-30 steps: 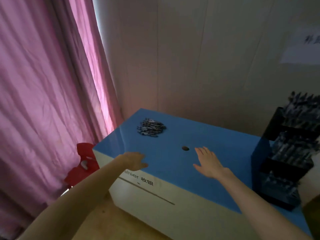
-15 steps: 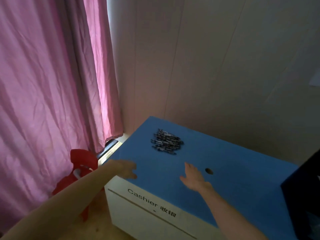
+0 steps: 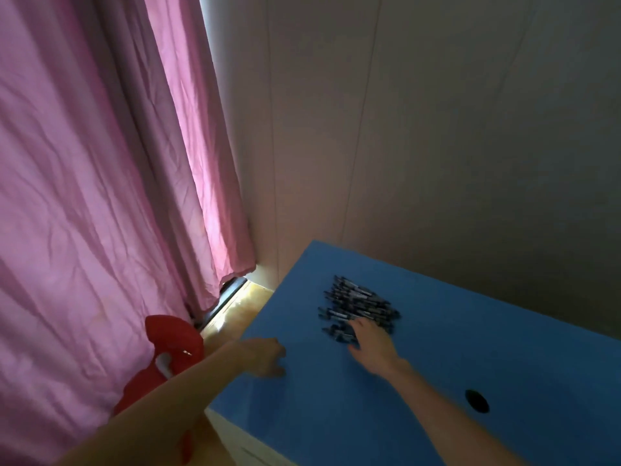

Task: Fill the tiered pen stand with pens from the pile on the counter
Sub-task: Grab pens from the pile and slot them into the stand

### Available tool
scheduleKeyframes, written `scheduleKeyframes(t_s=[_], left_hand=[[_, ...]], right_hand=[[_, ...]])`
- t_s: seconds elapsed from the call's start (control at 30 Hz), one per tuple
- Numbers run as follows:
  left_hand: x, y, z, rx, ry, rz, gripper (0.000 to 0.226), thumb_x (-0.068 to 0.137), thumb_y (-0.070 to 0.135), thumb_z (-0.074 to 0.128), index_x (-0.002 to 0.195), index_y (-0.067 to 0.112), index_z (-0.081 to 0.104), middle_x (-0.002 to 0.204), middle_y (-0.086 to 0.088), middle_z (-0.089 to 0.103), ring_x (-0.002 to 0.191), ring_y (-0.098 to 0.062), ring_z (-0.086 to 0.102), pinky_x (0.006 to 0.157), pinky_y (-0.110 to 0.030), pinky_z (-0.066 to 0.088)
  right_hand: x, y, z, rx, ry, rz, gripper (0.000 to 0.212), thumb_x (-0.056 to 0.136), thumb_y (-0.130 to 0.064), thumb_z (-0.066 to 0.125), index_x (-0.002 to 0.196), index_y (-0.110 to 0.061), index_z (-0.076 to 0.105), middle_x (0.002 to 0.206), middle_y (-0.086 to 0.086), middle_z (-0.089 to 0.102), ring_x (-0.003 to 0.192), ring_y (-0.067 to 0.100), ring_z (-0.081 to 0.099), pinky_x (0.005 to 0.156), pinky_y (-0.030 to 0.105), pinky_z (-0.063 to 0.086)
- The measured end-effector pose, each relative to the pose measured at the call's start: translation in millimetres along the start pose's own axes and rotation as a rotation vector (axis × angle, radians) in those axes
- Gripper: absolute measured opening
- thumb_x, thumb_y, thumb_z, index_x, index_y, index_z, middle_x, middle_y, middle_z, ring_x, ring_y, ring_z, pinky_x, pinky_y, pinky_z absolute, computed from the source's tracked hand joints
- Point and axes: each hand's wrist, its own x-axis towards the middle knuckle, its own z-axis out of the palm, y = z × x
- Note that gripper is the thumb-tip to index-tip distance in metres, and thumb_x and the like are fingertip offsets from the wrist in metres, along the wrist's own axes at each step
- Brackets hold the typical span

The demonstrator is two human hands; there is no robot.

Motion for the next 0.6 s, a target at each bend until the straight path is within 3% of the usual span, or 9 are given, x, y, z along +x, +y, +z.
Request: scheduleKeyframes(t_s=[0.13, 0.27, 0.4, 0.6], left_hand=[[28, -20, -15, -0.071, 0.031, 0.011, 0.049, 0.099, 0.046, 0.051, 0.140, 0.018, 0.053, 0.140, 0.001, 0.052, 0.130, -0.021, 0.052, 0.108, -0.033, 0.040], [51, -27, -11, -0.126, 0.044, 0.077, 0.061, 0.084, 0.051, 0.041, 0.134, 0.020, 0.058, 0.134, 0.001, 0.055, 0.120, -0.020, 0.058, 0.098, -0.027, 0.043], [78, -18, -21, -0.111, 0.146, 0.149, 0.040, 0.100, 0.034, 0.051, 0.138, 0.021, 0.054, 0.137, 0.004, 0.052, 0.116, -0.020, 0.058, 0.092, -0.027, 0.041], [115, -9, -31, -0.095, 0.227, 0.219, 0.037, 0.103, 0.031, 0.049, 0.137, 0.017, 0.055, 0.136, 0.002, 0.052, 0.113, -0.023, 0.059, 0.088, -0.030, 0.044]], right_hand=[[17, 11, 26, -0.090, 0.021, -0.055, 0.058, 0.102, -0.038, 0.050, 0.154, -0.018, 0.033, 0.146, -0.001, 0.042, 0.128, 0.020, 0.045, 0.102, 0.033, 0.043], [23, 8, 31, -0.143, -0.013, -0.092, 0.051, 0.102, -0.034, 0.050, 0.148, -0.015, 0.039, 0.136, 0.002, 0.046, 0.122, 0.022, 0.047, 0.093, 0.033, 0.045], [36, 8, 27, -0.121, 0.003, -0.098, 0.038, 0.101, -0.034, 0.050, 0.133, -0.014, 0.051, 0.130, 0.004, 0.047, 0.116, 0.021, 0.049, 0.088, 0.033, 0.047], [23, 16, 43, -0.030, 0.109, 0.000, 0.048, 0.102, -0.046, 0.047, 0.140, -0.015, 0.045, 0.127, 0.001, 0.047, 0.109, 0.018, 0.052, 0.090, 0.033, 0.050]])
